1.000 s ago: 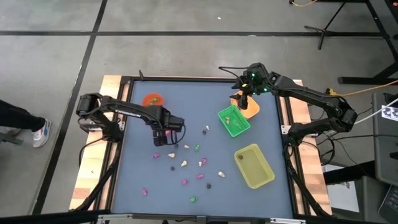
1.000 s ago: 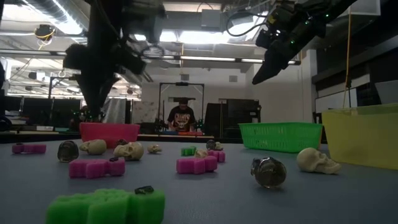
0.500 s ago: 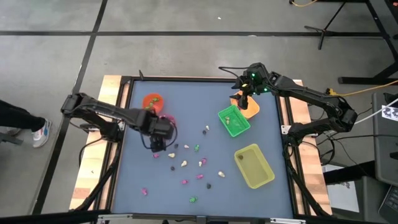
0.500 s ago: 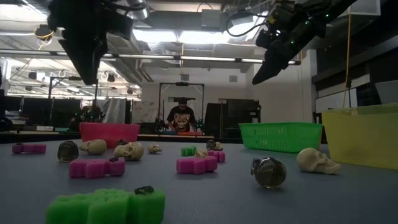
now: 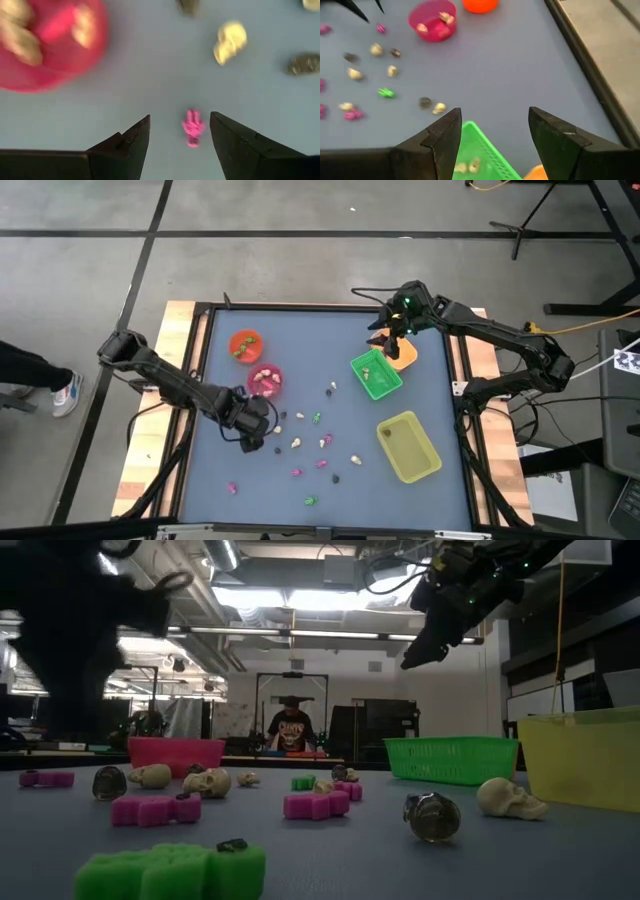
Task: Sort Halloween decoration
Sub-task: Put the pink skeleton toy into the yellow bin
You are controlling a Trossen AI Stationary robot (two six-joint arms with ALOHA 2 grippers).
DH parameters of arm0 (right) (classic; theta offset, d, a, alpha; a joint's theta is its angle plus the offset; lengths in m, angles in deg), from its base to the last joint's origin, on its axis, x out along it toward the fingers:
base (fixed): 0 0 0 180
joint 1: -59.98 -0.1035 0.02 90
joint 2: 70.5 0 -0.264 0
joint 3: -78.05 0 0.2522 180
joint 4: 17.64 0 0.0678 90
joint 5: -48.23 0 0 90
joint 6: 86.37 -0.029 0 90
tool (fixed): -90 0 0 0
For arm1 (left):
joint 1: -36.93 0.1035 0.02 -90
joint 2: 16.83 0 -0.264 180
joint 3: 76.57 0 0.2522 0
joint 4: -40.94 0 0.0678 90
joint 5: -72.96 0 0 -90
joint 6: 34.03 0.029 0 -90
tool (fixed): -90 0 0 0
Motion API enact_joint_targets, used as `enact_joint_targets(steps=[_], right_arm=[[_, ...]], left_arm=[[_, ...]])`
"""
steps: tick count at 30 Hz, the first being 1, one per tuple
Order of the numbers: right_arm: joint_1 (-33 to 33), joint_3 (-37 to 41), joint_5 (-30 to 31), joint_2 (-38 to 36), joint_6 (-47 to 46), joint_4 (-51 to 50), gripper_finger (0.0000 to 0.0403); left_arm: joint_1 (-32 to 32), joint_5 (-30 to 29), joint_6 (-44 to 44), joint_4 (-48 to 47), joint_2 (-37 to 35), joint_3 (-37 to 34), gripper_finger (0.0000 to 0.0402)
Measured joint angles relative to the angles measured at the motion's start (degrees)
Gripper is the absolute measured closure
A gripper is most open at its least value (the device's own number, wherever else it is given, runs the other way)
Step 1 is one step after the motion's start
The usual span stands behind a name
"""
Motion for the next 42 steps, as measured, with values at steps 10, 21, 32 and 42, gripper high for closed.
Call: enact_joint_targets(steps=[10, 21, 32, 42], right_arm=[[-10.13, 0.00, -1.38, 0.00, -3.47, 8.37, 0.0173], [-25.50, 0.00, 8.60, 0.01, -3.27, 16.55, 0.0173], [-33.99, -0.07, 13.23, 4.20, -3.37, 19.24, 0.0173], [-37.52, -0.05, 13.25, 15.21, -3.49, 31.51, 0.0173]], left_arm=[[-2.80, 5.90, -0.66, 8.97, 0.00, -8.79, 0.0211], [-2.99, 4.37, -0.20, 10.57, 0.00, -10.66, 0.0211], [-2.90, 5.69, -0.51, 12.96, -0.13, -12.82, 0.0241], [-2.94, 6.06, -0.46, 14.00, -0.07, -12.82, 0.0313]])
